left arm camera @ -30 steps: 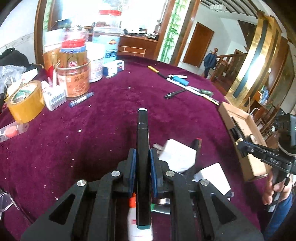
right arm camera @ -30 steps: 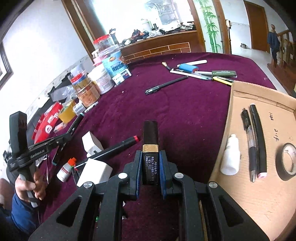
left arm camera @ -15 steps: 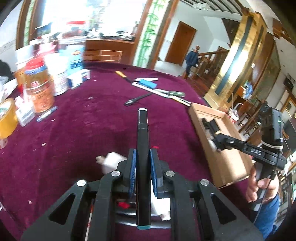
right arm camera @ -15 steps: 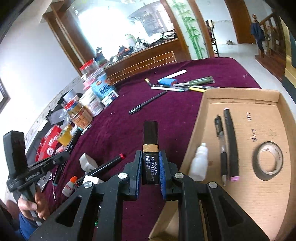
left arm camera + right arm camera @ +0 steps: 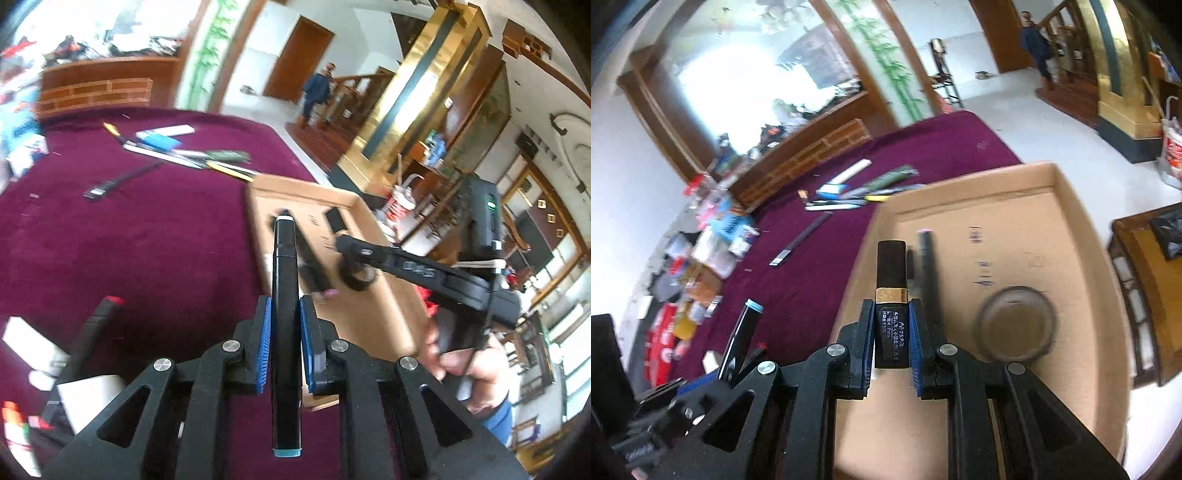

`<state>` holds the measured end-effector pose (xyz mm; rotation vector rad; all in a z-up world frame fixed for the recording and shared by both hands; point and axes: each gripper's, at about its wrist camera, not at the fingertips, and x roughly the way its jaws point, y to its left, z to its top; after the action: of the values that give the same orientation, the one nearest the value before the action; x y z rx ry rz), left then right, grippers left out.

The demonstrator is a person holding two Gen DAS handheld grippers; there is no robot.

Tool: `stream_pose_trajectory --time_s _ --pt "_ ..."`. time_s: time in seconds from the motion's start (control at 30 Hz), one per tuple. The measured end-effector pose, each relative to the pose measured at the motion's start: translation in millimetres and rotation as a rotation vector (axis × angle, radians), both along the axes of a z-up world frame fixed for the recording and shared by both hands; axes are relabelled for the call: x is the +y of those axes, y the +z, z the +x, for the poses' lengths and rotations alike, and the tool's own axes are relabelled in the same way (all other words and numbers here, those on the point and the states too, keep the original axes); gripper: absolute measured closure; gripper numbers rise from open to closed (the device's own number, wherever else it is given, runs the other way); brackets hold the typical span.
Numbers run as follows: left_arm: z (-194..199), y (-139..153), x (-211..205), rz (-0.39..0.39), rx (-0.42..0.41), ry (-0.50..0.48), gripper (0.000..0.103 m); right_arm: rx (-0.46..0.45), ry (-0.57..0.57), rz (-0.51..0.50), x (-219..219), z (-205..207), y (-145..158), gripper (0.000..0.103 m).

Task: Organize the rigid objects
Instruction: 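Carry the marker in left tool and lipstick in right tool into the tray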

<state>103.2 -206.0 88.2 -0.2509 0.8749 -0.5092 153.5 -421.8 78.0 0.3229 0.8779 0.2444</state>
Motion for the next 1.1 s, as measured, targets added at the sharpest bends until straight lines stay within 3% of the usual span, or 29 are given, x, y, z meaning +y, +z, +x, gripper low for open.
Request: stream_pose_trajectory --time_s 0.27,0.5,1.1 --pt "20.6 -26.0 -48.6 -0.049 0.098 -0.028 0.091 0.087 -0.023 -0.052 -9.4 9.5 -19.9 0.088" --pt "19.8 -48.1 -62.4 -0.027 0.136 -0.020 0.091 0.119 -0.004 -0.081 -6.0 10.3 -27.2 0.088" --pt "15.3 -59.2 -69.4 0.064 0.083 0.007 0.091 0.140 -0.004 -0.136 0.6 10.3 -29.9 0.088"
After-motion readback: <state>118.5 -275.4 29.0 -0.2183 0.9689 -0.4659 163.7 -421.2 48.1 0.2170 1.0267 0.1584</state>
